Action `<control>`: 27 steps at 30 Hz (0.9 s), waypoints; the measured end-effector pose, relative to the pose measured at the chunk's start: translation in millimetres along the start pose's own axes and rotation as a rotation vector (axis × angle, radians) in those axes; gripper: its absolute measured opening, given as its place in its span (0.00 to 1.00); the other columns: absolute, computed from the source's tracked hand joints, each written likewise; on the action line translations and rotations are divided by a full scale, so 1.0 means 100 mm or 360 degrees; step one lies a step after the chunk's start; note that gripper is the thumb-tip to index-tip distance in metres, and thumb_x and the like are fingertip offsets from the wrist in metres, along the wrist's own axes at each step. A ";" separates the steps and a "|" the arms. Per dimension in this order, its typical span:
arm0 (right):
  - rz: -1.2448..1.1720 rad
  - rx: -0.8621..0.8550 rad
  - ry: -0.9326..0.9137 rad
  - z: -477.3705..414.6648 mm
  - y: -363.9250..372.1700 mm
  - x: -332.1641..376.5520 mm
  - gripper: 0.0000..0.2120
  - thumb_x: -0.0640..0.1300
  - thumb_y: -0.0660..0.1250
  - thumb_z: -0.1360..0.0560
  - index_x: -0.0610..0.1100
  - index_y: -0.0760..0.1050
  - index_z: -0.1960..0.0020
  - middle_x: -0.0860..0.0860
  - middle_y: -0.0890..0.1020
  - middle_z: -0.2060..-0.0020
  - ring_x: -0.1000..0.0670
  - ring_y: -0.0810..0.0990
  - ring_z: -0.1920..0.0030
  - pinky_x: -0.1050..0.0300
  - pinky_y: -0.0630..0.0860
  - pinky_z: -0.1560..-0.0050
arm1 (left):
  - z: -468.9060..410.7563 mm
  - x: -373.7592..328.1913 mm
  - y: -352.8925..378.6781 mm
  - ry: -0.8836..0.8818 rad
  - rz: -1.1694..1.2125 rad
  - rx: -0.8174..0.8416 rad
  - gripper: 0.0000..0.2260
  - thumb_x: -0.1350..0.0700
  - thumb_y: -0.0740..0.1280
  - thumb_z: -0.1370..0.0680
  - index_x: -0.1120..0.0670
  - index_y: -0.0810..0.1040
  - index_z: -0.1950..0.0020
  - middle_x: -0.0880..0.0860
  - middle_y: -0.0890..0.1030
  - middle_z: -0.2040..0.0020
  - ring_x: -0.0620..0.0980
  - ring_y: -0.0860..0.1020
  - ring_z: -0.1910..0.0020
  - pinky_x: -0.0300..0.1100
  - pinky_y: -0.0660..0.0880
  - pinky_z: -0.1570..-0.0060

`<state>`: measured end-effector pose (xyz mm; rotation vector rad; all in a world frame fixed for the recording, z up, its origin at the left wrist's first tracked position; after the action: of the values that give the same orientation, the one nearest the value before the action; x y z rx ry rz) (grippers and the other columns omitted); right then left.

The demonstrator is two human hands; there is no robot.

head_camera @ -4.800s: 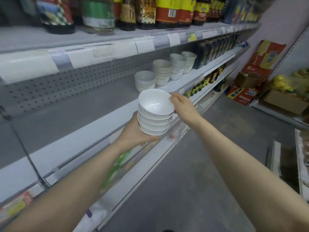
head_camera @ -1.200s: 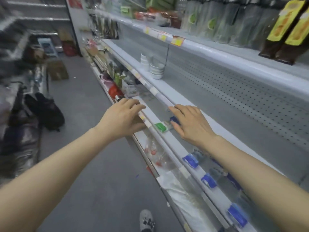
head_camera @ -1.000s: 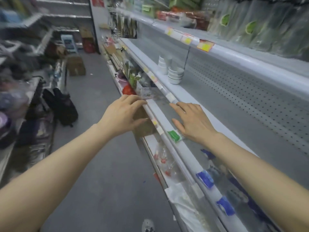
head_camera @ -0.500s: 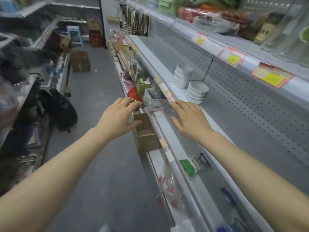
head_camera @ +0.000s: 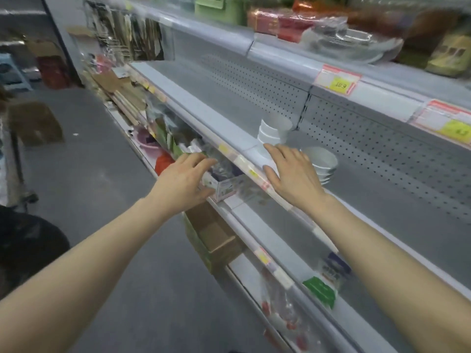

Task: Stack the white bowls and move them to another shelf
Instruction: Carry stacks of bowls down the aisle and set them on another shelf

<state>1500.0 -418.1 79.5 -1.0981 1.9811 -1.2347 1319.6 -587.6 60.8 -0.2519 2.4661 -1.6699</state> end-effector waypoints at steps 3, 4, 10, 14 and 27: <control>0.0033 0.0040 0.0173 -0.29 0.09 -0.10 0.23 0.52 0.56 0.20 0.45 0.67 0.28 0.45 0.76 0.39 0.40 0.75 0.43 0.44 0.71 0.44 | -0.33 0.26 0.18 0.0086 0.0082 0.0028 0.31 0.41 0.71 0.27 0.51 0.70 0.29 0.53 0.75 0.38 0.55 0.75 0.42 0.51 0.77 0.45; 0.0059 0.0039 0.0218 -0.38 0.11 -0.16 0.23 0.53 0.56 0.20 0.46 0.66 0.28 0.45 0.76 0.38 0.40 0.75 0.43 0.44 0.71 0.43 | -0.45 0.33 0.25 0.0117 0.0105 0.0031 0.31 0.40 0.71 0.27 0.51 0.70 0.29 0.53 0.75 0.38 0.55 0.75 0.42 0.50 0.77 0.45; -0.0023 -0.0031 0.0564 -0.98 0.33 -0.53 0.24 0.54 0.55 0.19 0.47 0.62 0.24 0.43 0.73 0.32 0.39 0.74 0.37 0.43 0.68 0.37 | -1.26 0.66 0.65 0.0241 0.0286 0.0061 0.32 0.39 0.70 0.26 0.51 0.68 0.27 0.53 0.73 0.34 0.56 0.72 0.35 0.52 0.73 0.38; -0.0043 0.0053 0.0709 -1.43 0.55 -0.74 0.28 0.58 0.55 0.19 0.48 0.59 0.23 0.42 0.70 0.29 0.40 0.72 0.34 0.43 0.67 0.34 | -1.80 0.85 0.96 0.0286 0.0364 0.0122 0.34 0.38 0.70 0.27 0.52 0.66 0.26 0.53 0.72 0.32 0.56 0.71 0.34 0.55 0.74 0.39; -0.0035 0.0431 0.1368 -1.85 1.01 -1.25 0.21 0.54 0.49 0.18 0.45 0.67 0.31 0.40 0.79 0.49 0.40 0.76 0.47 0.48 0.72 0.43 | -2.90 0.86 1.96 0.0443 0.0794 0.0593 0.43 0.35 0.71 0.28 0.53 0.59 0.21 0.52 0.65 0.24 0.52 0.65 0.26 0.46 0.64 0.29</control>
<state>1383.6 -202.4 70.8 -0.4697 2.2578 -2.1579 1162.0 -273.4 -17.3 0.6225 2.0691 -1.9622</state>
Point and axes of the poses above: each hand's wrist, its own z-axis away from the middle knuckle, its own y-axis out of the palm, x = y × z, the point moved 4 cm from there along -z, towards the middle knuckle
